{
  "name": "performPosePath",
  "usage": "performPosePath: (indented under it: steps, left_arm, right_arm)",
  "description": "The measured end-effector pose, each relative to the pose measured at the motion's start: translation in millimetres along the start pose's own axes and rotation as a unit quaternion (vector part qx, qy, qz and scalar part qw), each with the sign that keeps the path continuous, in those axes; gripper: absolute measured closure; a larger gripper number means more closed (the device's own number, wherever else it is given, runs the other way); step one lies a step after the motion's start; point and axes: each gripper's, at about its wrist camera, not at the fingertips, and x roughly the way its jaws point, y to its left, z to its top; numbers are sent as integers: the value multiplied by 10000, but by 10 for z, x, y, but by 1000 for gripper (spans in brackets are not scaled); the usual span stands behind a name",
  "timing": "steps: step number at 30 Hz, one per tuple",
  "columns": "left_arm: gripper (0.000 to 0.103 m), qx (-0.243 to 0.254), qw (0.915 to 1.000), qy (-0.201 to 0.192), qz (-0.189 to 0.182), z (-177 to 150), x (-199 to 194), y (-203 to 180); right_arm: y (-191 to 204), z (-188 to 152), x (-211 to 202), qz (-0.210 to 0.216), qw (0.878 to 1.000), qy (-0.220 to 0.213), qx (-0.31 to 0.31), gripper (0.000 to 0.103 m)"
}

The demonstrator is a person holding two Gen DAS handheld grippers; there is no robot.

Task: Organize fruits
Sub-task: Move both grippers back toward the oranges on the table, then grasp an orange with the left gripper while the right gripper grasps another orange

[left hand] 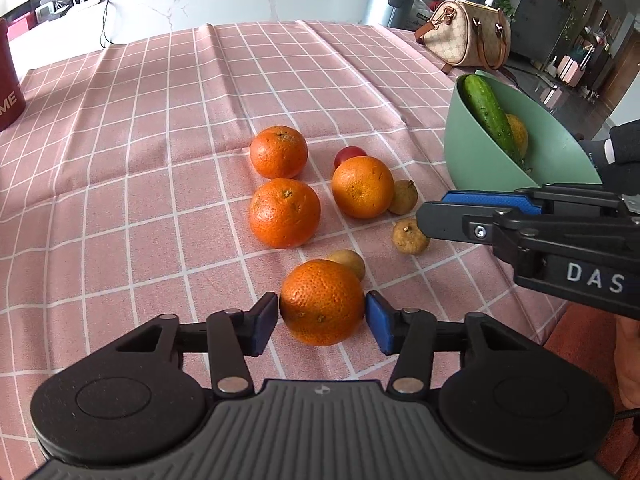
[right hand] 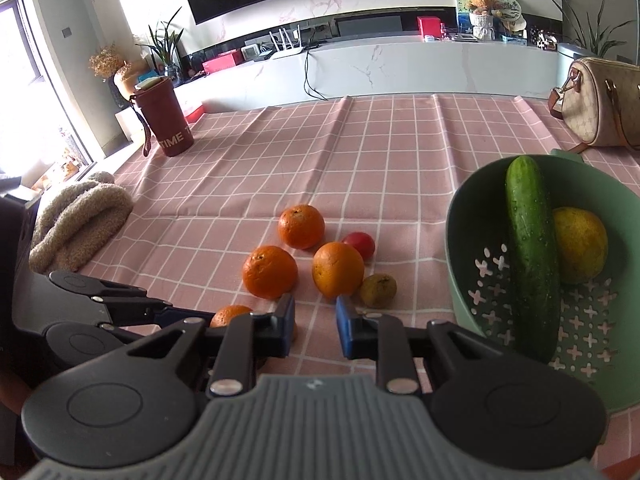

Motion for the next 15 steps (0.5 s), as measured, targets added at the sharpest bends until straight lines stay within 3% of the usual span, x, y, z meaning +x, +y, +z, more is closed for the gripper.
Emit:
performPosePath:
  steps: [5, 7, 15]
  left_arm:
    - [52, -494, 9986, -189, 8, 13, -96, 165]
    - [52, -717, 9969, -331, 6, 26, -149, 249]
    - [52, -1110, 9903, -724, 413, 114, -183, 431]
  right_arm:
    - [2, 54, 85, -55, 10000, -31, 7, 83]
    - [12, 73, 140, -152, 9999, 18, 7, 77]
    - [141, 201, 366, -578, 9977, 9, -361, 71]
